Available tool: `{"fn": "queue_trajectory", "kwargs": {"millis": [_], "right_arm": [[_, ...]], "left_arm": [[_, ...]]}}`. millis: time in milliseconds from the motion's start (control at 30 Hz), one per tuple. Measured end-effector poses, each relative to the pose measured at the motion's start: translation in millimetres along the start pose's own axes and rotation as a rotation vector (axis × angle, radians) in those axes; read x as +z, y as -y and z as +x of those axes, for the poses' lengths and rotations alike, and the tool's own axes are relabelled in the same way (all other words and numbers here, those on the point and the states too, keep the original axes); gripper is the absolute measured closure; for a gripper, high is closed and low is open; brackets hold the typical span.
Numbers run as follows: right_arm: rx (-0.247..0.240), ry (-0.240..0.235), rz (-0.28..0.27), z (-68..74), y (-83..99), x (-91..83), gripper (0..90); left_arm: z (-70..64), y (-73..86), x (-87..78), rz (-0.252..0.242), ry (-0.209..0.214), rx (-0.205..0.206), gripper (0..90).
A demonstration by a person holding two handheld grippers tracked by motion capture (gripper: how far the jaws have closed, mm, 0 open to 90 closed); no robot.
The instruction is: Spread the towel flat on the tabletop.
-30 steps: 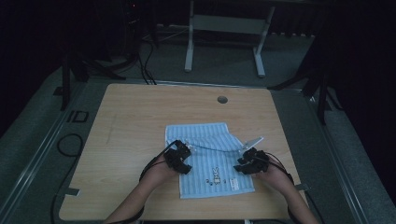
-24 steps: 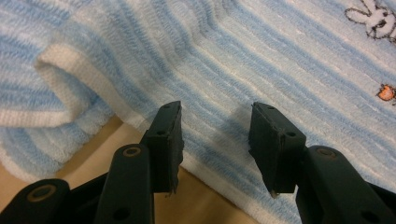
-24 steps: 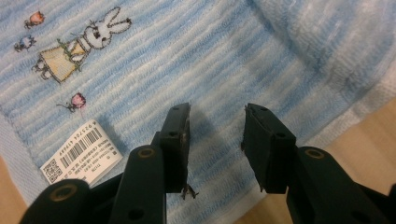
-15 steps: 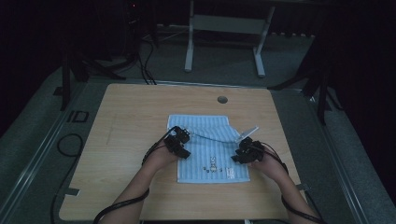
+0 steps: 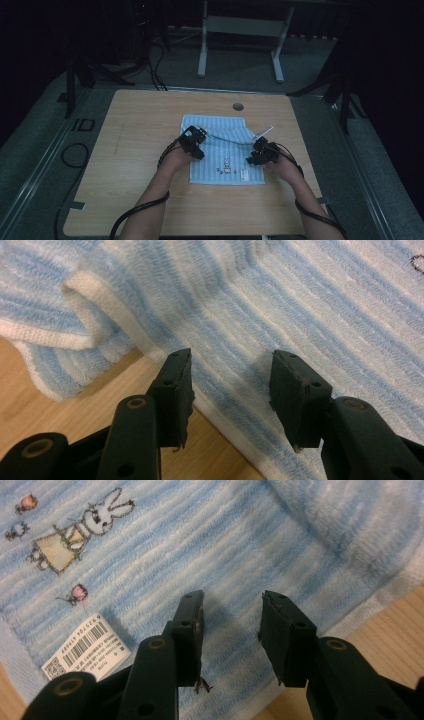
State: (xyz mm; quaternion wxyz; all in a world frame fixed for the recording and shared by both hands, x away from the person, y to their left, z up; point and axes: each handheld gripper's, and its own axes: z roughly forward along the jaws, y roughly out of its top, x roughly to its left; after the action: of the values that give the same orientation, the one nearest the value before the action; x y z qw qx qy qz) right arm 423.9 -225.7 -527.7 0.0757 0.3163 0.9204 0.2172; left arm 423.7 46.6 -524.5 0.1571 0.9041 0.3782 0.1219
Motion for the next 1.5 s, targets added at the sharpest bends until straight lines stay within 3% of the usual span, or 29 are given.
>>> {"fn": "queue_trajectory", "kwargs": {"millis": [67, 167, 400, 567, 767, 933, 967, 1000, 1100, 1233, 1333, 1500], "right_arm": [[0.002, 0.003, 0.001, 0.4, -0.4, -0.2, 60.8], [-0.032, -0.003, -0.009, 6.6, 4.3, -7.9, 60.5], [-0.129, -0.026, -0.038, 34.4, 34.8, -35.6, 57.3], [-0.148, -0.057, -0.038, 45.0, 48.2, -37.5, 55.9], [-0.207, -0.061, 0.014, 53.8, 52.5, -26.8, 54.0], [-0.211, -0.068, 0.015, 55.5, 50.4, -26.0, 62.1], [-0.207, -0.071, 0.015, 55.4, 50.0, -25.8, 63.7], [-0.200, -0.065, 0.015, 54.9, 49.2, -25.7, 71.2], [-0.193, -0.046, 0.016, 55.2, 48.3, -25.5, 80.6], [-0.175, -0.031, 0.021, 55.2, 47.1, -25.1, 84.8], [-0.171, -0.033, 0.028, 54.8, 45.9, -25.2, 85.6], [-0.165, -0.038, 0.022, 54.0, 43.9, -30.8, 86.0]], "left_arm": [[-4.1, 2.8, -4.8, 0.002, 0.006, 0.033, 51.5], [-10.5, 11.3, -18.4, -0.030, 0.038, 0.093, 49.0], [-33.4, 40.0, -41.6, -0.063, 0.111, 0.190, 42.4], [-45.0, 49.4, -39.1, -0.062, 0.134, 0.209, 41.0], [-49.4, 54.1, -27.2, -0.040, 0.137, 0.214, 40.2], [-48.8, 55.6, -24.8, -0.051, 0.151, 0.200, 41.2], [-48.5, 56.4, -24.7, -0.058, 0.170, 0.198, 41.2], [-48.6, 56.3, -24.8, -0.057, 0.179, 0.196, 46.4], [-51.5, 53.8, -25.6, -0.051, 0.191, 0.203, 57.6], [-60.2, 48.5, -26.5, -0.033, 0.189, 0.242, 81.4], [-64.6, 45.5, -27.9, -0.020, 0.158, 0.259, 85.3], [-60.9, 43.4, -38.7, -0.028, 0.152, 0.229, 87.3]]}}
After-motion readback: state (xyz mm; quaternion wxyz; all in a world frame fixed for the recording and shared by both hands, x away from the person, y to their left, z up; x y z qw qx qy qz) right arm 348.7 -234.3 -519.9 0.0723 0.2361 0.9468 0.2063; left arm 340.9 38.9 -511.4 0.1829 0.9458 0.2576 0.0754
